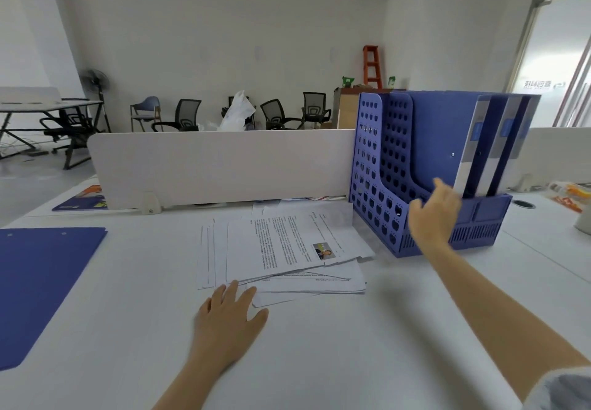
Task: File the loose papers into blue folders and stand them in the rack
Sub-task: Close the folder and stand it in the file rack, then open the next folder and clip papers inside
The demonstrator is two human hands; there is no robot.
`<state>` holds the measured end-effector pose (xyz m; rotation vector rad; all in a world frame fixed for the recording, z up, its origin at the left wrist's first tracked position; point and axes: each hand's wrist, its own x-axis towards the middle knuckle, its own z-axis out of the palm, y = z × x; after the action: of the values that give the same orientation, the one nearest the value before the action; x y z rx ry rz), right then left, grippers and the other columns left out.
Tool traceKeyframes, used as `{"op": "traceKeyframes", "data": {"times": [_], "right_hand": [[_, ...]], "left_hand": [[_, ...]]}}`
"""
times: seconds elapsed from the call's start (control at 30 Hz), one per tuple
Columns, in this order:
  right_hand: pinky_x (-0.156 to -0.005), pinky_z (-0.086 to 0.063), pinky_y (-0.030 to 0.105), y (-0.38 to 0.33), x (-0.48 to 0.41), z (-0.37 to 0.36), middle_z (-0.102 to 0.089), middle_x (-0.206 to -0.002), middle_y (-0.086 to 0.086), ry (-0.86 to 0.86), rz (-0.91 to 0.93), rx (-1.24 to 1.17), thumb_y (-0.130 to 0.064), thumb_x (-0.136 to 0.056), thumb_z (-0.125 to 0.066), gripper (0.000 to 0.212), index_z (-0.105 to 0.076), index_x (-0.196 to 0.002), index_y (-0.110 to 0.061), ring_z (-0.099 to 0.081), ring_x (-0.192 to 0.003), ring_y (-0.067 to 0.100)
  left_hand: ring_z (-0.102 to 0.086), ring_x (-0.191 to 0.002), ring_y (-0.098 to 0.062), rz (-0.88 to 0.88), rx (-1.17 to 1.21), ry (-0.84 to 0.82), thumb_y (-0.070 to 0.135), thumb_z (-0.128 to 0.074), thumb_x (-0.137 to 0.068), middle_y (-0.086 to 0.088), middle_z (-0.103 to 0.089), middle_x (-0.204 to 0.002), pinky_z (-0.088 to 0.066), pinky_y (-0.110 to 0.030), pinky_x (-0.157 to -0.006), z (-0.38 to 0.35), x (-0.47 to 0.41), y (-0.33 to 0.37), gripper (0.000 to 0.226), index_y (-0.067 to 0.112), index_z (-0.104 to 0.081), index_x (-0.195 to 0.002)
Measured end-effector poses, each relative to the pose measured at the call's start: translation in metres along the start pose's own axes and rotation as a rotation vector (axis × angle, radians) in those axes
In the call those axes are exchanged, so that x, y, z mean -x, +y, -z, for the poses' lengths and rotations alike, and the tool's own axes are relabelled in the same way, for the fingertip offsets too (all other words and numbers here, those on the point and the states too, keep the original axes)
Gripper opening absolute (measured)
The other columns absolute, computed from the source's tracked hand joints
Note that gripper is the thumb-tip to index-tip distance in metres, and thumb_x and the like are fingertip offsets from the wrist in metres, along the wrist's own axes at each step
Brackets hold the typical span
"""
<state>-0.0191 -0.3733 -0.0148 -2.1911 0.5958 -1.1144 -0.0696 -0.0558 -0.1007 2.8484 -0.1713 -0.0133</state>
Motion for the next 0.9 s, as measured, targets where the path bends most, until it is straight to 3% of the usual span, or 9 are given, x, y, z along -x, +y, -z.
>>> {"op": "traceKeyframes", "data": {"times": [0.13,0.2,0.3,0.37,0.4,0.53,0.7,0.9], "right_hand": [[-0.109,-0.026,0.034,-0.028,0.072,-0.01,-0.042,-0.138,0.016,-0.241,0.2,-0.052,-0.003,-0.088,-0.052,0.048,-0.04,-0.134,-0.001,-0.033,-0.131,0.029],[-0.11,-0.023,0.031,-0.037,0.105,-0.014,-0.037,-0.142,0.011,-0.396,0.242,-0.037,-0.009,-0.09,-0.051,0.048,-0.038,-0.136,-0.007,-0.029,-0.134,0.025],[-0.11,-0.023,0.026,-0.048,0.145,-0.018,-0.028,-0.148,0.007,-0.578,0.266,-0.033,-0.014,-0.092,-0.049,0.049,-0.035,-0.138,-0.015,-0.024,-0.137,0.02],[-0.112,-0.023,0.027,-0.058,0.166,-0.02,-0.02,-0.151,0.006,-0.675,0.298,-0.003,-0.017,-0.093,-0.047,0.05,-0.031,-0.14,-0.017,-0.019,-0.14,0.019],[-0.112,-0.024,0.027,-0.062,0.174,-0.021,-0.017,-0.153,0.005,-0.713,0.327,0.021,-0.018,-0.094,-0.045,0.05,-0.03,-0.141,-0.018,-0.017,-0.141,0.019],[-0.112,-0.025,0.029,-0.089,0.201,-0.026,-0.016,-0.153,0.005,-0.806,0.435,0.077,-0.019,-0.095,-0.041,0.047,-0.03,-0.141,-0.017,-0.014,-0.142,0.02],[-0.109,-0.029,0.033,-0.129,0.24,-0.049,-0.017,-0.152,0.008,-0.913,0.514,0.083,-0.016,-0.094,-0.04,0.044,-0.036,-0.137,-0.012,-0.015,-0.141,0.023],[-0.111,-0.022,0.037,-0.169,0.289,-0.076,-0.015,-0.154,0.01,-1.053,0.597,0.088,-0.016,-0.093,-0.038,0.045,-0.037,-0.137,-0.012,-0.012,-0.142,0.023]], "left_hand": [[-0.014,-0.144,-0.013,0.028,0.235,0.055,0.043,-0.04,-0.093,0.005,-0.022,-0.154,-0.011,-0.031,-0.116,0.004,0.002,-0.001,0.047,0.031,-0.037,-0.138],[-0.034,-0.135,-0.014,0.085,0.513,0.054,0.042,-0.055,-0.082,0.002,-0.042,-0.143,-0.023,-0.031,-0.112,0.012,0.005,-0.006,0.035,0.032,-0.056,-0.115],[-0.054,-0.112,-0.021,0.063,0.76,0.054,0.043,-0.056,-0.065,-0.006,-0.061,-0.118,-0.039,-0.02,-0.091,0.023,0.008,-0.015,0.027,0.028,-0.059,-0.087],[-0.053,-0.098,-0.019,0.061,0.833,0.06,0.019,-0.061,-0.082,-0.009,-0.06,-0.105,-0.039,-0.014,-0.075,0.031,0.012,-0.024,0.01,0.015,-0.061,-0.092],[-0.052,-0.099,-0.02,0.062,0.834,0.079,0.007,-0.057,-0.087,-0.01,-0.06,-0.107,-0.04,-0.018,-0.077,0.033,0.013,-0.032,0.012,0.01,-0.063,-0.097],[-0.044,-0.127,-0.029,0.099,0.637,0.177,0.004,-0.056,-0.088,-0.015,-0.052,-0.132,-0.028,-0.036,-0.108,0.039,0.023,-0.081,0.023,0.003,-0.065,-0.109],[-0.029,-0.137,-0.026,0.235,0.28,0.371,0.02,-0.053,-0.091,-0.009,-0.043,-0.143,-0.024,-0.041,-0.109,0.055,0.044,-0.139,0.029,0.014,-0.062,-0.118],[-0.002,-0.143,-0.031,0.566,-0.002,0.293,0.035,-0.038,-0.095,-0.011,-0.016,-0.154,-0.015,-0.046,-0.113,0.063,0.063,-0.193,0.047,0.02,-0.035,-0.139]]}}
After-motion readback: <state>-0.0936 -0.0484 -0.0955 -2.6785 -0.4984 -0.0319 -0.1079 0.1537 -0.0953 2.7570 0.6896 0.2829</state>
